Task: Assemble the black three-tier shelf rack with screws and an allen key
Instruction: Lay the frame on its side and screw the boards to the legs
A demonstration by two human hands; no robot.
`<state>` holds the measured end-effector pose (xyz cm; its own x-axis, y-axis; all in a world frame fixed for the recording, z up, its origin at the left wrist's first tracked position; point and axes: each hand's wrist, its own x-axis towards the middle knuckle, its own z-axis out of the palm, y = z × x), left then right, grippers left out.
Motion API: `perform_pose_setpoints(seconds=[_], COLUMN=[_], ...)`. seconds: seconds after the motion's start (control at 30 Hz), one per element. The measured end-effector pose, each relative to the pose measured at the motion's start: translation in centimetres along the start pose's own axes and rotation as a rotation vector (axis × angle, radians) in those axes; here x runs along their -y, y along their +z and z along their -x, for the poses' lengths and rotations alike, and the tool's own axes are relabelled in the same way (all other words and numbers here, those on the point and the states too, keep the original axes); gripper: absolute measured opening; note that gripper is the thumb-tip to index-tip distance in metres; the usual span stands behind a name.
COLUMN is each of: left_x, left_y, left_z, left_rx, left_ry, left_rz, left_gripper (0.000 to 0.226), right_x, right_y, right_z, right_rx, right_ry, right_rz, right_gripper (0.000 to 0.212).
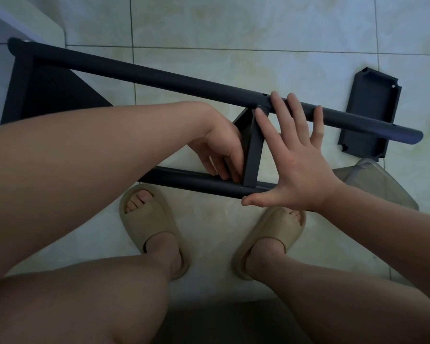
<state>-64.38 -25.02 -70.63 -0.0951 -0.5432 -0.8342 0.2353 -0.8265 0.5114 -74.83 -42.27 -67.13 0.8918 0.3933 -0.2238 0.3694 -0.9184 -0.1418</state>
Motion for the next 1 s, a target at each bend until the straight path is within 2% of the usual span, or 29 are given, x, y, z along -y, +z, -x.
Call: perform_pose_setpoints(seconds=[0.13, 0.33, 0.57, 0.77, 1.0], left_x=[0.02, -0.13, 0.01, 0.01, -0.19], left_y=[0.1, -0.06, -0.18, 0.28, 0.37], left_z=[-0.12, 0.03, 0.45, 0.12, 0.16], left_rx=[0.004, -0.003, 0.01, 0.008, -0.005], left_ry=[0.007, 0.027, -0.003, -0.011, 0.023], left_rz=[0.022, 0.02, -0.06, 0.038, 0.064], left_gripper=[0.01, 0.016, 0.015, 0.005, 0.011], right_x=[0.05, 0.03, 0.09, 0.22, 0.25], right_y=[-0.07, -0.08, -0.24, -0.32, -0.35], right_z=[0.01, 0.03, 0.03, 0.07, 0.08], right_rx=[0.003, 0.006, 0.02, 0.029, 0.035], right_ry=[0.003, 0.004, 0.008, 0.011, 0.017], right_rz=[0.0, 0.007, 0.011, 0.015, 0.016], right_gripper=[0.14, 0.14, 0.14, 0.14, 0.141])
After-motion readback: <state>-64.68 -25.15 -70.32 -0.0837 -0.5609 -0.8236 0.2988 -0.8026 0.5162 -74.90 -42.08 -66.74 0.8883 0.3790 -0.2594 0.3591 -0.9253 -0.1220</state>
